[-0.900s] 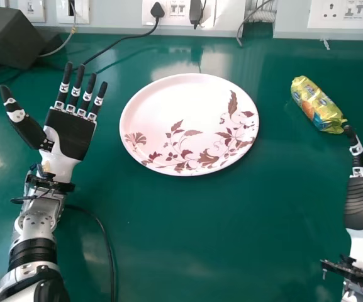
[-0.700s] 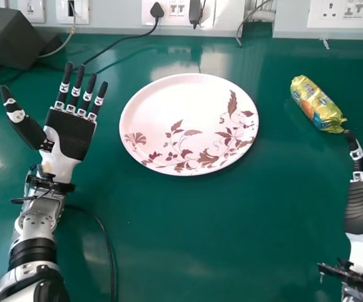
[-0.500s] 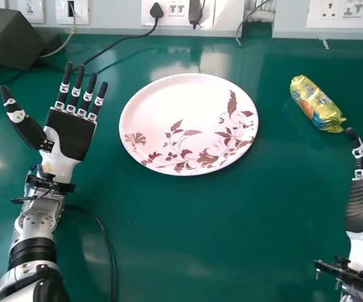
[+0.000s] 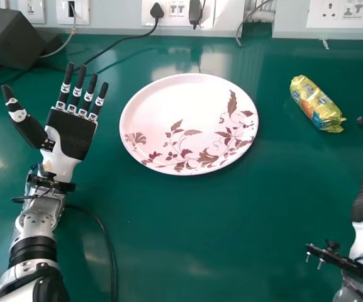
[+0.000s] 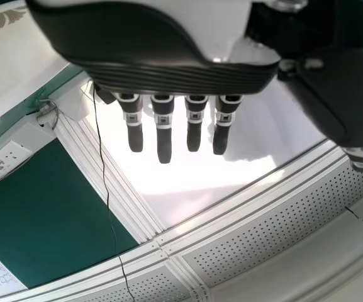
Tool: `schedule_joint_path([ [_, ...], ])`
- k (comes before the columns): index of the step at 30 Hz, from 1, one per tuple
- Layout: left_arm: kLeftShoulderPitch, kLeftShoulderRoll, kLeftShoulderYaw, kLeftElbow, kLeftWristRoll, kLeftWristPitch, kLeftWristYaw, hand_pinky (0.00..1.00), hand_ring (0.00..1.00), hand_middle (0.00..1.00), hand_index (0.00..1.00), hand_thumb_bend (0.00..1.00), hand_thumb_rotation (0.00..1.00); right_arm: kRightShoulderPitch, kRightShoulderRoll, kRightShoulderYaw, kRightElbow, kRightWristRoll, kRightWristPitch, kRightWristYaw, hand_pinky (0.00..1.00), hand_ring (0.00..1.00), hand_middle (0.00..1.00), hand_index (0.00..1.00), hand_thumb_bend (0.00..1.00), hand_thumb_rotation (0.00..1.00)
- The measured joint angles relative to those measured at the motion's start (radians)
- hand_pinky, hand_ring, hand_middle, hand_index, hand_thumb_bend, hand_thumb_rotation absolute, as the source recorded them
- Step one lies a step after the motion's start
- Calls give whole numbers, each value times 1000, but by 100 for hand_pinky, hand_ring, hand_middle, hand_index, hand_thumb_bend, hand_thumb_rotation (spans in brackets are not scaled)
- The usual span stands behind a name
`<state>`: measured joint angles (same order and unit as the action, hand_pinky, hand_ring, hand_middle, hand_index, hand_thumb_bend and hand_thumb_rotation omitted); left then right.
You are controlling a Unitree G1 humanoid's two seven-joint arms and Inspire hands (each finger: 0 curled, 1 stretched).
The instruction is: Pick up biscuit and place it in the plate
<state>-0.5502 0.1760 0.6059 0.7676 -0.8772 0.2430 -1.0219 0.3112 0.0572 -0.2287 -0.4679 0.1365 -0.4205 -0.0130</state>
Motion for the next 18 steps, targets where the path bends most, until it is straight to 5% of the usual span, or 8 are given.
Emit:
schedule_joint_path([
  [13, 0, -1, 0, 0, -1, 0, -1, 95, 94, 97, 97, 100, 73, -36, -51, -10, -100, -151, 140, -50, 89, 93, 100, 100, 88, 72],
  [18, -2, -1, 0, 0, 0, 0, 2, 83, 90, 95, 96, 100, 77, -67, -73, -21, -135, -257, 203, -69, 91, 94, 100, 100, 87, 73],
])
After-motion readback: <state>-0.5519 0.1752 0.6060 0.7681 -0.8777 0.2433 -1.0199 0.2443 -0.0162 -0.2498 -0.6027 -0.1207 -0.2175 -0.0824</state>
